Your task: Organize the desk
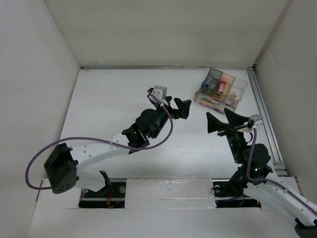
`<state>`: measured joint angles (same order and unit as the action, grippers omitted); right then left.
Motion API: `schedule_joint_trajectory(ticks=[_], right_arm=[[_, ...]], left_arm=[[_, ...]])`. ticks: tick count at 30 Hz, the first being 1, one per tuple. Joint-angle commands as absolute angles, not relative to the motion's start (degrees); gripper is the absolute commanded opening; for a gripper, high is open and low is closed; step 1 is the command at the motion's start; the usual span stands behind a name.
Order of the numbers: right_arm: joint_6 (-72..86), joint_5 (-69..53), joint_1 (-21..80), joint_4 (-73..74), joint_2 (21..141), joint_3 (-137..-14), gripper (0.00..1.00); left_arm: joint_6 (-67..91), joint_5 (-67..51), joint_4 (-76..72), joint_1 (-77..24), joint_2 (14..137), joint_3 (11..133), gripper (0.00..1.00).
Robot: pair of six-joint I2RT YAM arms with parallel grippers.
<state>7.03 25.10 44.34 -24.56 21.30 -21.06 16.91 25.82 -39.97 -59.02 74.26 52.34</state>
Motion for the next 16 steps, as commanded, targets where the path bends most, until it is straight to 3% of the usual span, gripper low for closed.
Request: schedule_joint_trajectory(ticks=[1,16], right_arm=[[9.9,26.9,44.9,-24.3,21.5,-21.7,1.0],[10.3,28.1,44.9,-22.2,21.2,-22.5,1.0]], left_arm=[[24.8,21.4,-34.3,-58.9,73.0,52.7,0.99],[21.6,24.5,-36.4,-60.6,59.5,41.7,0.99]])
